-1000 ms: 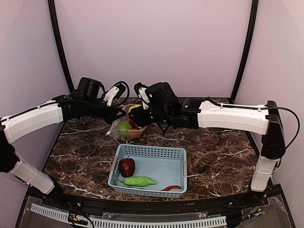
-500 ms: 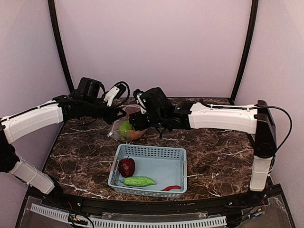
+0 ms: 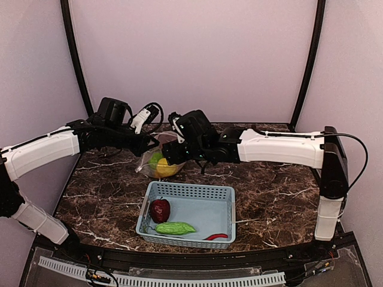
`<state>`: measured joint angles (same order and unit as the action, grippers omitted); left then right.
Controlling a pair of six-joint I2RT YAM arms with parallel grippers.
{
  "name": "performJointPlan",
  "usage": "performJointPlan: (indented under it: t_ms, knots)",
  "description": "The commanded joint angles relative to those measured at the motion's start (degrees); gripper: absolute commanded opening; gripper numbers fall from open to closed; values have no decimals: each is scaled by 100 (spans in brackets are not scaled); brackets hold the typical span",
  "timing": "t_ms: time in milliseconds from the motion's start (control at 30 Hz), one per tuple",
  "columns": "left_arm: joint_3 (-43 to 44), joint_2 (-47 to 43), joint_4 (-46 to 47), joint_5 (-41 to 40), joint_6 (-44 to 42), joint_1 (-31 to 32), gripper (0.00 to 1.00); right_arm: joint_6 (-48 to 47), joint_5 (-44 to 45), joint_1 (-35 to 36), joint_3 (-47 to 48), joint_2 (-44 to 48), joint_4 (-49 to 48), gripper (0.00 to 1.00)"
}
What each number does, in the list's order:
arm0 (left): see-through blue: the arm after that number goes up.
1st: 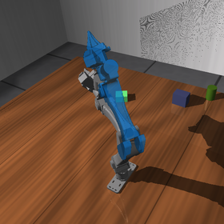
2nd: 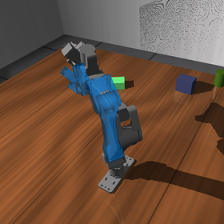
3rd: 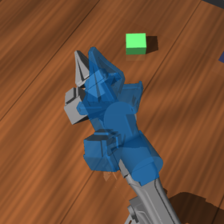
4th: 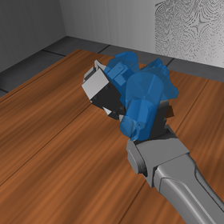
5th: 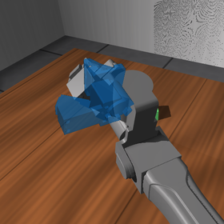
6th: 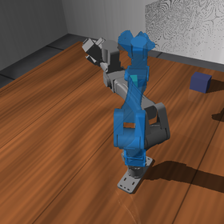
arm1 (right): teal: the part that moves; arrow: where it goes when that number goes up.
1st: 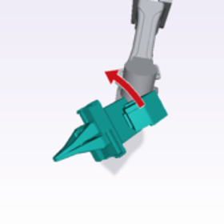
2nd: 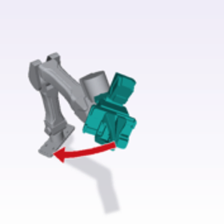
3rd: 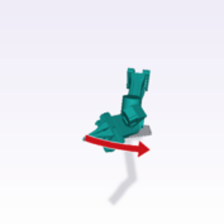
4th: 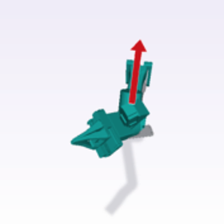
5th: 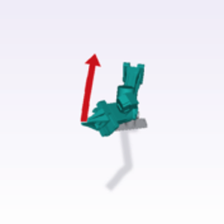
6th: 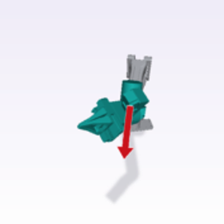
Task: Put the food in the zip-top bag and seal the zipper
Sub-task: Place the fake fruit in the zipper food storage bag, then pick up the fake fruit from the bin.
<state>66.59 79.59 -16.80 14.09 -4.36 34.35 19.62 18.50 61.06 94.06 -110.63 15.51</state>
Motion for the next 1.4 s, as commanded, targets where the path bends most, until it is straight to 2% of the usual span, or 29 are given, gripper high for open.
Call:
performJointPlan:
  t_ms: [0, 233, 433, 600, 733, 1067, 1233, 1367]
  knots:
    - [-52, -207, -72, 16, -70, 2, 1, 59, 122, -37, 80, 81, -4, 83]
    - [-58, -215, -84, -71, -87, 2, 1, 68, -190, -21, -330, 812, -273, 86]
    - [-67, -231, -69, -100, -83, 2, 1, 405, -220, 2, -1173, 1724, -189, 88]
    - [-67, -240, -72, -121, -78, 2, 1, 974, -270, 254, -1937, 2317, 25, 89]
    - [-67, -225, -64, -110, -74, 2, 1, 1672, -406, 524, -2602, 2552, -165, 90]
    - [-65, -212, -40, 7, -21, 3, 1, 2425, -511, 1176, -2760, 1806, -668, 90]
    - [-59, -265, -41, 21, -6, 2, 1, 2469, -578, 1287, -2446, 1217, -706, 89]
    - [-54, -298, -47, -1, -20, 2, 1, 2601, -562, 1299, -2068, 651, -480, 85]
